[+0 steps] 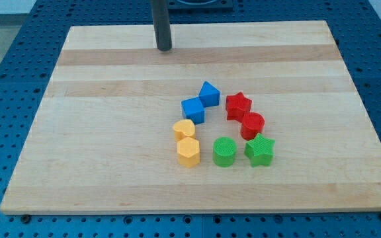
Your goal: Go and point your hand at the center right of the board
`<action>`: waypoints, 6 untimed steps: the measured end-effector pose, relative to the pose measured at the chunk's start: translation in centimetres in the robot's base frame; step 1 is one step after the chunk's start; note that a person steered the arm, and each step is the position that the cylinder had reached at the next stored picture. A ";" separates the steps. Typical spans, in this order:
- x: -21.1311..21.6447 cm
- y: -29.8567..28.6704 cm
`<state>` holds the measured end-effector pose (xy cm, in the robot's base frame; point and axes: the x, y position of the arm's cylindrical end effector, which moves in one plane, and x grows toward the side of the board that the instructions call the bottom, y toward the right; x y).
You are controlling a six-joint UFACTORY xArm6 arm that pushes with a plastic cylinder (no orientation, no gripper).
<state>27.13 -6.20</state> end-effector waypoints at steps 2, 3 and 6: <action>4.4 21.1; 6.0 27.5; 16.6 31.7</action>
